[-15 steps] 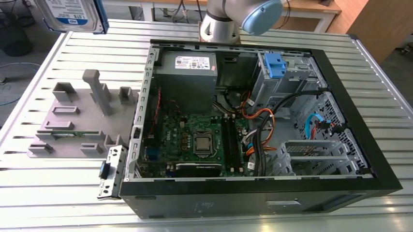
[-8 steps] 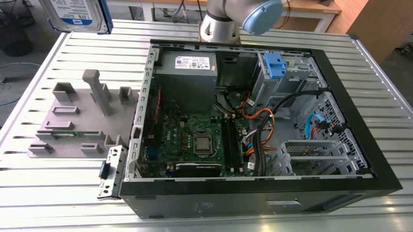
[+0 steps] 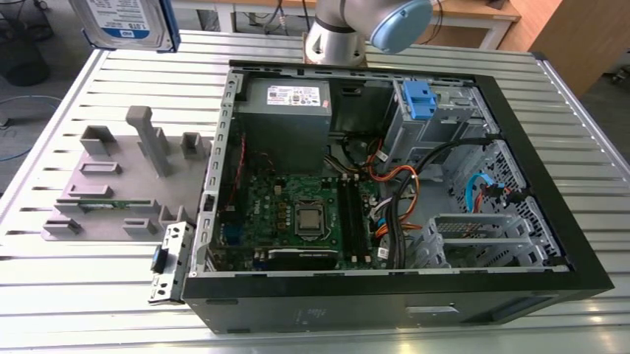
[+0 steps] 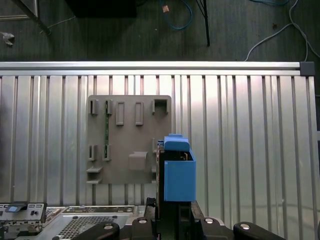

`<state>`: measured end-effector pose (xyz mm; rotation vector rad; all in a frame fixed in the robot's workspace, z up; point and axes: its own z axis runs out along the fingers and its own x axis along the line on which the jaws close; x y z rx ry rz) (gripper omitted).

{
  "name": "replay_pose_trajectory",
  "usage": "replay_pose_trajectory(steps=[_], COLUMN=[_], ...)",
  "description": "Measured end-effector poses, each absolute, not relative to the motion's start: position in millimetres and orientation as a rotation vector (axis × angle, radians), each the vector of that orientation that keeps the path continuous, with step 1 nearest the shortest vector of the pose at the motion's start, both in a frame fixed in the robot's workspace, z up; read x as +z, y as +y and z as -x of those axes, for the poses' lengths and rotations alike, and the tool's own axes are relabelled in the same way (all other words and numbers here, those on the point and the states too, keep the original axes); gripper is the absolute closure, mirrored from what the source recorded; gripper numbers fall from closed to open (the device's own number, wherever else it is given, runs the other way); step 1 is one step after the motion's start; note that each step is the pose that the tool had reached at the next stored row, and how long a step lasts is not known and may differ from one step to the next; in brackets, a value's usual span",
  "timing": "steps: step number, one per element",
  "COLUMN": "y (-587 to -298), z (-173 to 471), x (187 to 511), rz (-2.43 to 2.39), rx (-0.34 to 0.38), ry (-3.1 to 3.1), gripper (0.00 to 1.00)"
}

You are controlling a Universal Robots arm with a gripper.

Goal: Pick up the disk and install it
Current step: 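Pick up the disk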

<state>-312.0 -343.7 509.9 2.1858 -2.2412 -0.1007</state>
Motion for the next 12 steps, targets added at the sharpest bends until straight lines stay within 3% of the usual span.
replay_pose_trajectory(steps=[12], y=[-343.7], z=[301.8], x=[509.9], rz=[-2.186], rx=[-0.101], ry=[-2.241], gripper=[0.65])
